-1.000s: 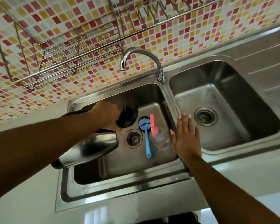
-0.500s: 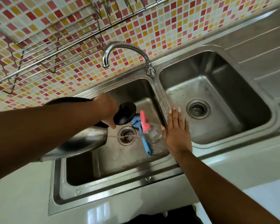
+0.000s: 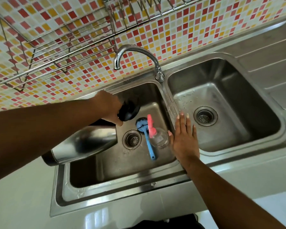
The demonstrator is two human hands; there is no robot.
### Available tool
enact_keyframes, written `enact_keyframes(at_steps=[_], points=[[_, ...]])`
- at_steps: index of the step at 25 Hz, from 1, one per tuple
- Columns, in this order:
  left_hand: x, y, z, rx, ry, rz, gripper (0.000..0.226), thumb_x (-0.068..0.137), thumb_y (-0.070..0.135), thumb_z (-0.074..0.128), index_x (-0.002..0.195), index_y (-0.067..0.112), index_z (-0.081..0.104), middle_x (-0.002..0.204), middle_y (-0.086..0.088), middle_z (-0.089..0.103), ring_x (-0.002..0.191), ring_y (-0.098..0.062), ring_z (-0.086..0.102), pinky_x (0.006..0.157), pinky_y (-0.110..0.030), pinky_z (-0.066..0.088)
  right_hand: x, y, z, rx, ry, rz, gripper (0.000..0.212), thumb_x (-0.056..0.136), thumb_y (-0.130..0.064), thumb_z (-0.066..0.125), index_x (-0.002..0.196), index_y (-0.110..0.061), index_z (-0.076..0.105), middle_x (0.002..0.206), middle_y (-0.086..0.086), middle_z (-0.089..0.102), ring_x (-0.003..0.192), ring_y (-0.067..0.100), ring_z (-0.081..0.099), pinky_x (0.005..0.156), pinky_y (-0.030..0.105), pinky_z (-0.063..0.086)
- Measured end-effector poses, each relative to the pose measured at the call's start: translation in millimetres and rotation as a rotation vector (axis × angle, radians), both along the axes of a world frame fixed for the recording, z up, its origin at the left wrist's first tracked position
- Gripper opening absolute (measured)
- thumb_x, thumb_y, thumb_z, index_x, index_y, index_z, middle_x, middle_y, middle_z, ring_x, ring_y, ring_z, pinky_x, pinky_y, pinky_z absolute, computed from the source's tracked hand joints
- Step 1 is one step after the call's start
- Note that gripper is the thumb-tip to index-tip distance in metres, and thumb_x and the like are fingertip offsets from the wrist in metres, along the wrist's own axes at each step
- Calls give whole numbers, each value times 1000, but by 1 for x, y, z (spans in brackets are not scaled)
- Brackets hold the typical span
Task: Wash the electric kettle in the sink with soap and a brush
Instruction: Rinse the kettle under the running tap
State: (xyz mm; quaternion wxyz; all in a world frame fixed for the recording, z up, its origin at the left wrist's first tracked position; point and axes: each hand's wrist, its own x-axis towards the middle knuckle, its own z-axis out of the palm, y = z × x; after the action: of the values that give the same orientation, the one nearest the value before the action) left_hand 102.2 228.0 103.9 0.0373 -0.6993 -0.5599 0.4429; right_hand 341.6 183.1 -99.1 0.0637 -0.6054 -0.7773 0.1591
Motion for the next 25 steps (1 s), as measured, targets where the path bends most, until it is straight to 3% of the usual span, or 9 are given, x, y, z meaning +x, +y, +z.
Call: enact_keyframes(at_steps=[5, 10, 12, 15, 17, 20, 22, 24, 25], points=[[-37, -30, 23, 168, -240, 191, 51, 74, 79, 51, 69, 28, 51, 64, 6, 54, 56, -6, 47, 53, -23, 32, 3, 1, 4, -39, 4, 24, 71, 100, -50, 20, 153, -12, -9, 162, 10, -12, 149, 28, -11, 121, 50, 14], [-73, -81, 17, 431, -585, 444, 63, 65, 88, 48, 53, 26, 43, 49, 8, 48, 53, -11, 52, 67, -29, 47, 3, 3, 14, -154, 3, 60, 88, 83, -68, -8, 152, -13, -10, 159, 7, -18, 148, 26, -15, 122, 48, 7], [-85, -99, 4, 624, -903, 585, 63, 61, 83, 59, 67, 21, 59, 62, -1, 63, 68, -20, 63, 77, -35, 54, -5, 14, 28, -178, 23, 74, 83, 90, -64, 3, 153, -11, -5, 161, 7, -15, 149, 25, -15, 122, 47, 4], [-85, -107, -16, 927, -1244, 758, 36, 74, 41, 80, 88, 10, 69, 86, -8, 72, 85, -20, 66, 81, -29, 51, -27, 51, 59, -199, 184, 91, 70, 100, -47, 27, 153, -11, -1, 162, 7, -11, 150, 23, -11, 120, 41, 4], [-84, -105, -23, 1061, -1346, 880, 29, 76, 39, 79, 92, 15, 72, 91, 0, 72, 91, -12, 64, 83, -22, 46, -46, 87, 80, -230, 338, 54, 69, 101, -42, 30, 154, -8, -1, 163, 8, -11, 150, 21, -11, 120, 36, 0], [-92, -92, -36, 1106, -1468, 1076, 37, 80, 45, 73, 101, 15, 74, 97, 4, 72, 95, -8, 64, 88, -24, 46, -73, 141, 107, -279, 460, -29, 70, 102, -41, 31, 153, -5, 1, 163, 12, -7, 150, 22, -8, 119, 32, -1], [-97, -81, -40, 1109, -1464, 1151, 31, 81, 50, 69, 89, 20, 73, 84, 9, 71, 82, -5, 65, 82, -25, 49, -88, 161, 116, -289, 516, -31, 67, 101, -42, 34, 153, -8, 9, 163, 13, 5, 150, 27, 7, 119, 35, 10], [-97, -70, -43, 1113, -1482, 1202, 28, 81, 54, 67, 75, 26, 68, 72, 12, 69, 69, -4, 64, 74, -26, 52, -96, 163, 112, -169, 534, 35, 58, 100, -35, 42, 150, -9, 26, 155, 16, 29, 143, 32, 30, 112, 35, 27], [-99, -63, -45, 1119, -1499, 1231, 31, 80, 57, 67, 71, 27, 66, 68, 10, 69, 66, -6, 65, 71, -26, 51, -97, 161, 103, -108, 482, 101, 58, 100, -33, 44, 149, -9, 27, 154, 15, 32, 142, 32, 32, 111, 34, 29]])
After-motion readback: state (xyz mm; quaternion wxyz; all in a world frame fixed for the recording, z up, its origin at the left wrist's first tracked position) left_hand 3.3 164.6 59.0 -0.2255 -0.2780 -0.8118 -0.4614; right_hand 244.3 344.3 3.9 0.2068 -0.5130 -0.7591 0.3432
